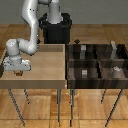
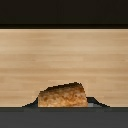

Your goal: Place the loaf of bread into the appropriate compartment.

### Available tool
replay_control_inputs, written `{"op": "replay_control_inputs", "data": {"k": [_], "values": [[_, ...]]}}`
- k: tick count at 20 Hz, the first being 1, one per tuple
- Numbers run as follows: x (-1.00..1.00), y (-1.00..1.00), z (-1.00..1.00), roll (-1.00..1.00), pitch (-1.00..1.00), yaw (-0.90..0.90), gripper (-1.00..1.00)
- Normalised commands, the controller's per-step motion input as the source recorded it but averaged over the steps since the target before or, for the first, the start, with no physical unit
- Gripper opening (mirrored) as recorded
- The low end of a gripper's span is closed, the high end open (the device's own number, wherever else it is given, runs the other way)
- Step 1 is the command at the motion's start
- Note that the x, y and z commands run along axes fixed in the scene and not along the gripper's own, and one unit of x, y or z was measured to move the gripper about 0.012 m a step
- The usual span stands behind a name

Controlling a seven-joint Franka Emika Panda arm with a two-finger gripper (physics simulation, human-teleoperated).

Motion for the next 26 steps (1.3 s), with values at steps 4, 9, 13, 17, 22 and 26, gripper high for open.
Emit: {"op": "replay_control_inputs", "data": {"k": [4,9,13,17,22,26], "values": [[0.00,0.00,0.50,0.00,0.00,0.00,-1.00],[0.00,0.00,1.00,0.00,0.00,0.00,-1.00],[0.00,0.00,0.75,0.00,0.00,0.00,-1.00],[0.00,0.75,0.00,0.00,0.00,0.00,-1.00],[0.00,1.00,0.00,0.00,0.00,0.00,-1.00],[0.00,1.00,0.00,0.00,0.00,0.00,-1.00]]}}
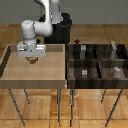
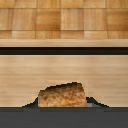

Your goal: Place the loaf of bread into the appropriate compartment.

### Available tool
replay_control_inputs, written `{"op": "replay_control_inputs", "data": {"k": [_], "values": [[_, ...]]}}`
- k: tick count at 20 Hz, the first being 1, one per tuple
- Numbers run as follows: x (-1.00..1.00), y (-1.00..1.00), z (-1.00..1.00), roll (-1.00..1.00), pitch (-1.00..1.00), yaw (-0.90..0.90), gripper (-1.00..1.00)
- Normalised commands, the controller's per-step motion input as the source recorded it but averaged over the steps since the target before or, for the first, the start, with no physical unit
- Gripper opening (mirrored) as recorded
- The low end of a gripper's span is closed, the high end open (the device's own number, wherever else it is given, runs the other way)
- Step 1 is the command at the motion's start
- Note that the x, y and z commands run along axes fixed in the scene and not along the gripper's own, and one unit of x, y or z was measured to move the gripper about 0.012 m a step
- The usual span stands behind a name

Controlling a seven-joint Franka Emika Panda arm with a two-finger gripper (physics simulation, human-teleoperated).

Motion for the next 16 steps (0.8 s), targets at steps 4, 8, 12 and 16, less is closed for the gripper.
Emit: {"op": "replay_control_inputs", "data": {"k": [4,8,12,16], "values": [[0.00,1.00,0.00,0.00,0.00,0.00,-1.00],[0.00,1.00,0.00,0.00,0.00,0.00,-1.00],[0.00,1.00,0.00,0.00,0.00,0.00,-1.00],[0.00,1.00,0.00,0.00,0.00,0.00,-1.00]]}}
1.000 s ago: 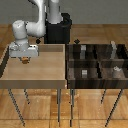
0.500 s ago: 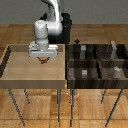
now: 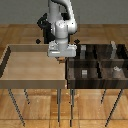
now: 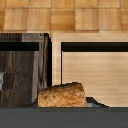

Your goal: Place the loaf of bread into the appropriate compartment.

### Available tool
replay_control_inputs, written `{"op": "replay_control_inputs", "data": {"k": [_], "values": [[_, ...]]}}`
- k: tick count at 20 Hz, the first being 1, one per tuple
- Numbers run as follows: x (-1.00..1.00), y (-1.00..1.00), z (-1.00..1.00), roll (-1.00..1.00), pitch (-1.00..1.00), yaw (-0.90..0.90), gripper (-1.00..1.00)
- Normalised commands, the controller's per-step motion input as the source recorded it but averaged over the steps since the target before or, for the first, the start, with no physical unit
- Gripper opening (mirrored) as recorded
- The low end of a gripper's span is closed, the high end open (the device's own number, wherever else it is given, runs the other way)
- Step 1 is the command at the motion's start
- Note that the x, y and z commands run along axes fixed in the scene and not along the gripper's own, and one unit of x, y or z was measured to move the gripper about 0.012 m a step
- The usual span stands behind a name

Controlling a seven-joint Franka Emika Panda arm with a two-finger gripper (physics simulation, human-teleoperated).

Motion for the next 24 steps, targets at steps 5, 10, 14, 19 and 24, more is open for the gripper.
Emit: {"op": "replay_control_inputs", "data": {"k": [5,10,14,19,24], "values": [[0.00,1.00,0.00,0.00,0.00,0.00,-1.00],[0.00,0.60,0.00,0.00,0.00,0.00,1.00],[0.00,0.00,0.00,0.00,0.00,0.00,1.00],[0.00,0.00,0.00,0.00,0.00,0.00,1.00],[0.00,0.00,0.00,0.00,0.00,0.00,-1.00]]}}
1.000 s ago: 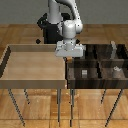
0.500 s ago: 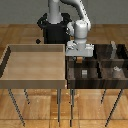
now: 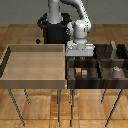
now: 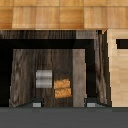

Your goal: Place the loaf of bread into the appropriate compartment.

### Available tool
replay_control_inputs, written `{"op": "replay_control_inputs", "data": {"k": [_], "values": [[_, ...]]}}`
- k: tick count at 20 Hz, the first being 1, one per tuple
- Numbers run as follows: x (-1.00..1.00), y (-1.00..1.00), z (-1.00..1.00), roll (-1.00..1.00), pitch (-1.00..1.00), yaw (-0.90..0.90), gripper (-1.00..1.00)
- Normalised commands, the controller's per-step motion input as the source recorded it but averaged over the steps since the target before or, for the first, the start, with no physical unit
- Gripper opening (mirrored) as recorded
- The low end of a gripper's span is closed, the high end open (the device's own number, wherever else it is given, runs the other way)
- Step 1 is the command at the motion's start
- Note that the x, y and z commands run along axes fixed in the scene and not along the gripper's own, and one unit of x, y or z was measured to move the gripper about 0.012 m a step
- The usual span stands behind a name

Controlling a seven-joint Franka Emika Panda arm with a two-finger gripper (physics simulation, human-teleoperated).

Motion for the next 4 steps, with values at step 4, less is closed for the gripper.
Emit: {"op": "replay_control_inputs", "data": {"k": [4], "values": [[0.00,0.00,0.00,0.00,0.00,0.00,-1.00]]}}
